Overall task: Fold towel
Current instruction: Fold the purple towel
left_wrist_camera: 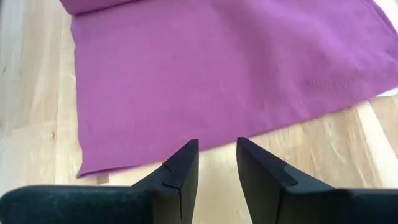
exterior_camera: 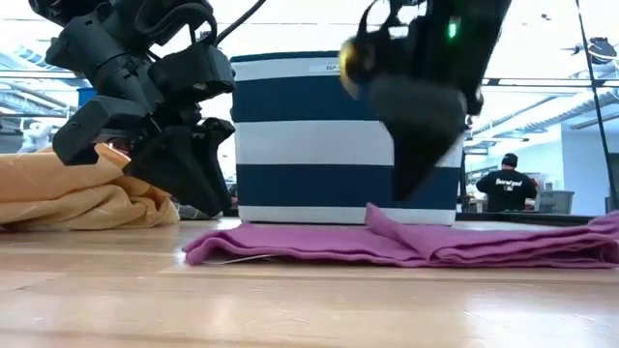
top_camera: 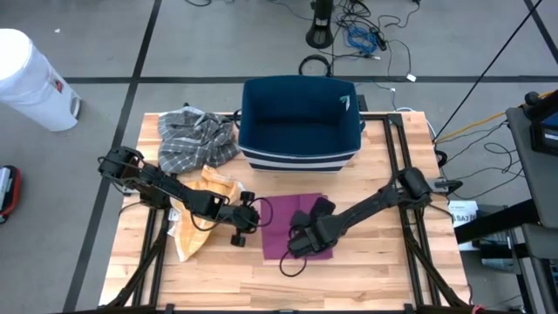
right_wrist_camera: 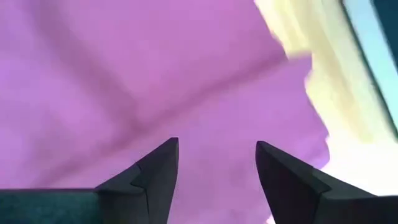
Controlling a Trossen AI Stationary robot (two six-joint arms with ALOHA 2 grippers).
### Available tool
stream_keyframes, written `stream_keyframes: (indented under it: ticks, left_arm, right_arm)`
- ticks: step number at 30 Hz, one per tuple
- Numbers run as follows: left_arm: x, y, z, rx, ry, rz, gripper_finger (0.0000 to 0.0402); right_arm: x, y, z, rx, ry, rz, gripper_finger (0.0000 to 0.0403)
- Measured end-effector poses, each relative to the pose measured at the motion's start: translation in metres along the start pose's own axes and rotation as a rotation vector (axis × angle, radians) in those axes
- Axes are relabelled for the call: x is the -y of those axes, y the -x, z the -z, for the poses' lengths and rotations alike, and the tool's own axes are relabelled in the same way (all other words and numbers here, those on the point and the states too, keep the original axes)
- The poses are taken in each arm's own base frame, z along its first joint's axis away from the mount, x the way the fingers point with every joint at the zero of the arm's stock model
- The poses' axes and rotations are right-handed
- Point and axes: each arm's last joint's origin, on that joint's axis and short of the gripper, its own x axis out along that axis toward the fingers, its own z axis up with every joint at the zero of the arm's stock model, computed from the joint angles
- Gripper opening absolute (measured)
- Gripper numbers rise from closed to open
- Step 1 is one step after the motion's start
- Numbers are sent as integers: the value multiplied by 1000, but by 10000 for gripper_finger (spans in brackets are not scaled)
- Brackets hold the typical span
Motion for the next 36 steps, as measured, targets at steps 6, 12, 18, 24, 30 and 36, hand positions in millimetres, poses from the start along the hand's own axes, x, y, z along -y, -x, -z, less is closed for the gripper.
stream_keyframes:
  ticks: [6, 12, 18, 24, 30, 36]
  left_arm:
    - [3, 0, 0, 6, 3, 106, 115]
    - [6, 1, 0, 4, 25, 150, 115]
    - [17, 3, 0, 6, 9, 210, 115]
    - [23, 4, 0, 7, -3, 225, 115]
    - [24, 4, -1, 10, -5, 227, 115]
    - [24, 4, -1, 18, -5, 230, 115]
  right_arm:
    - [-41, 24, -16, 316, 139, -324, 201]
    - [-65, 13, -18, 387, 224, -468, 201]
    - [-77, -7, -17, 380, 256, -514, 201]
    - [-84, -19, -17, 391, 302, -550, 201]
    - [-82, -23, -20, 396, 319, -532, 201]
    - [-84, -37, -19, 379, 343, -526, 201]
